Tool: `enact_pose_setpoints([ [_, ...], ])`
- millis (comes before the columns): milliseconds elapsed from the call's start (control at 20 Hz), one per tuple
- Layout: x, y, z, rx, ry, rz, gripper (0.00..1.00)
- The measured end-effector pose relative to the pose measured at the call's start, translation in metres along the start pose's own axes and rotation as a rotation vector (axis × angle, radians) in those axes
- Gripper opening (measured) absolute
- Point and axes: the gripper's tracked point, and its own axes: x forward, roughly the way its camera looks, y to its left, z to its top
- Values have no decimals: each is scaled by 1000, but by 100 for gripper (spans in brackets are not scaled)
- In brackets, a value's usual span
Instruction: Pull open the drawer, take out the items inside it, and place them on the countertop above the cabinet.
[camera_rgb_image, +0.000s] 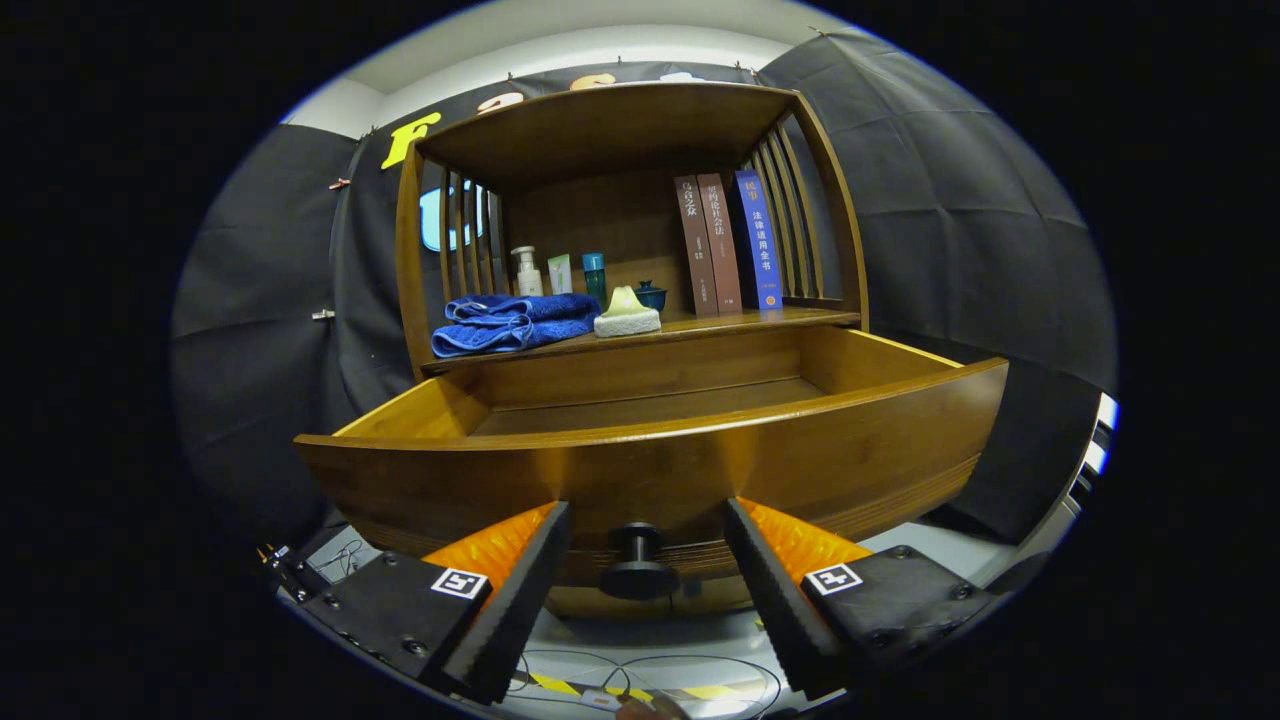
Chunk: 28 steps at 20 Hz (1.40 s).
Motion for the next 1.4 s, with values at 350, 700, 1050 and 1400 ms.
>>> enact_pose_setpoints([
  [350,56,2,22,-5,-10,-4,100],
  [700,106,6,34,-1,-5,-12,100],
  [1050,149,8,41,0,-7,-18,100],
  [1400,175,7,45,8,13,-9,100],
])
